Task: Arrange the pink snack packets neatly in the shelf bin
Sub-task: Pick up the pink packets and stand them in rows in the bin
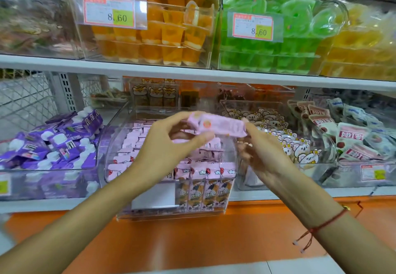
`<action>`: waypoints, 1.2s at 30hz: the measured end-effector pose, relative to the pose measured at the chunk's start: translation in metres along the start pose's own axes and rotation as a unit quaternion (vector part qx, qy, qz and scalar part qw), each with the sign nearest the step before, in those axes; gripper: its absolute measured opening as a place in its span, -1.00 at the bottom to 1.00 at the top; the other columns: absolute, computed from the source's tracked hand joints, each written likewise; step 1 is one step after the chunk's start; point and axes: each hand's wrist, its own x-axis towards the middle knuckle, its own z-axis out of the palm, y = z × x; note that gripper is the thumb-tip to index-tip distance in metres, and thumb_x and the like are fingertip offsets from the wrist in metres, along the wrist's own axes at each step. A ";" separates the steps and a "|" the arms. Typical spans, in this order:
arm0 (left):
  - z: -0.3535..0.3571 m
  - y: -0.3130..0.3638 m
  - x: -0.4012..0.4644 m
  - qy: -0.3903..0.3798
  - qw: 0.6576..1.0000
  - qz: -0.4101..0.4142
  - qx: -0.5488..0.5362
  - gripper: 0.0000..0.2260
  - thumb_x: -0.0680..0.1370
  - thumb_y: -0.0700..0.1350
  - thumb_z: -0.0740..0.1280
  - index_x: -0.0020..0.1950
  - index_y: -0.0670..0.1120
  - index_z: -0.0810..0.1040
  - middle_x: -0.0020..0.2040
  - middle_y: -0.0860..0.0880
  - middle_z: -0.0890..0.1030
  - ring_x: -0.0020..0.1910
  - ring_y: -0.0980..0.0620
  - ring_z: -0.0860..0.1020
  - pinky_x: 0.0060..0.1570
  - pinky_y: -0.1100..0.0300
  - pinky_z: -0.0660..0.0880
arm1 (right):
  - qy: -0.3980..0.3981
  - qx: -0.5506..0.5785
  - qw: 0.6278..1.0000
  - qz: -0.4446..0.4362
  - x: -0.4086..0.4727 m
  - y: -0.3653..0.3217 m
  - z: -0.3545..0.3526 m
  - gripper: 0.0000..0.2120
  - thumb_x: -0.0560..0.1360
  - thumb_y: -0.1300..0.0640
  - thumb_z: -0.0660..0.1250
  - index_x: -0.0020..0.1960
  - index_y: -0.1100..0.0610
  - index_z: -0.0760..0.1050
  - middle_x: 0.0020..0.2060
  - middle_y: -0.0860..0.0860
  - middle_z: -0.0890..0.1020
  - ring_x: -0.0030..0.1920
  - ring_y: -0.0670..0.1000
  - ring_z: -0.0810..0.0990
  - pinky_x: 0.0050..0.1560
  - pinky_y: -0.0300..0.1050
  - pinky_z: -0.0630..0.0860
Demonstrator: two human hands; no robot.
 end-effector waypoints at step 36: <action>0.006 -0.045 -0.004 -0.169 0.909 -0.022 0.380 -0.73 0.62 0.10 0.13 0.26 0.16 0.50 0.24 0.20 0.52 0.17 0.16 0.44 0.11 0.06 0.47 | -0.092 -0.595 0.692 -0.399 0.025 0.005 -0.031 -0.77 0.40 -0.09 0.43 0.00 -0.03 0.54 0.00 -0.14 0.51 0.05 -0.06 0.37 -0.10 -0.17 0.27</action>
